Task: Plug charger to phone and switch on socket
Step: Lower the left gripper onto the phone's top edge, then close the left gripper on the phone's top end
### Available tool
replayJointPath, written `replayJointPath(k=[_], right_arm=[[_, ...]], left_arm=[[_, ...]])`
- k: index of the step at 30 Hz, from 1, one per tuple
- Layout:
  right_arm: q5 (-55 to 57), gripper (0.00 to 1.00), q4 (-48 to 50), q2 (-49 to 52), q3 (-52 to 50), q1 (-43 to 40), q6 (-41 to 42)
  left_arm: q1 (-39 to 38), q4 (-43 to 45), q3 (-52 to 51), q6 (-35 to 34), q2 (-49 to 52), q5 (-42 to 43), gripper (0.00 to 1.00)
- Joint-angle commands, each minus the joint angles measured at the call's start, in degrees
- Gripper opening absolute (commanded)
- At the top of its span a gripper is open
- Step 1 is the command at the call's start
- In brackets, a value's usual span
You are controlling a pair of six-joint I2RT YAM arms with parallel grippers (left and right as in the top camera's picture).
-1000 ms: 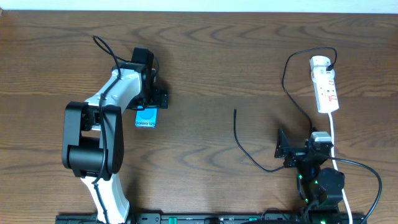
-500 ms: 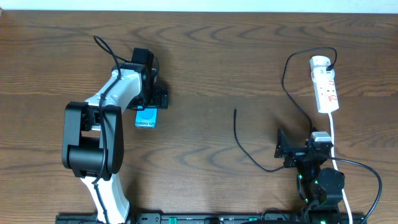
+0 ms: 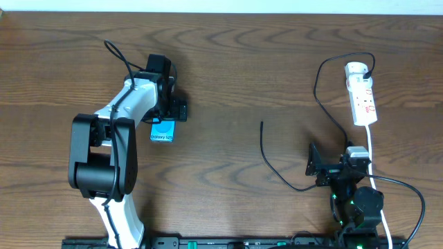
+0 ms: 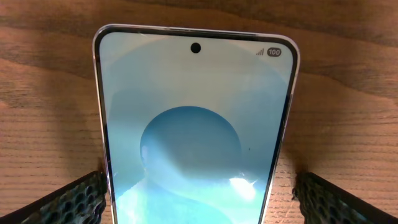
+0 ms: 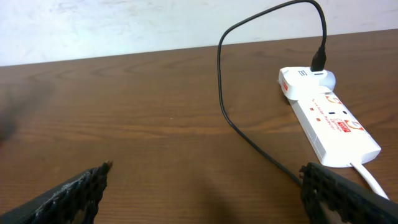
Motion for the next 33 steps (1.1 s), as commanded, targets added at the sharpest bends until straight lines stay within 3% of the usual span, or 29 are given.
replayJointPath(k=[1, 9, 21, 33], right_arm=[[0.1, 0.99, -0.3, -0.3, -0.1, 0.4, -0.4], [0.1, 0.99, -0.3, -0.3, -0.1, 0.4, -0.4], [0.1, 0.99, -0.3, -0.3, -0.1, 0.4, -0.4], [0.1, 0.99, -0.3, -0.3, -0.1, 0.4, -0.4]], left_arm=[[0.2, 0.0, -1.7, 0.4, 0.8, 0.5, 0.98], [0.2, -0.1, -1.7, 0.4, 0.8, 0.5, 0.99], [0.2, -0.1, -1.7, 0.4, 0.8, 0.6, 0.83], [0.2, -0.4, -1.7, 0.4, 0.8, 0.5, 0.75]])
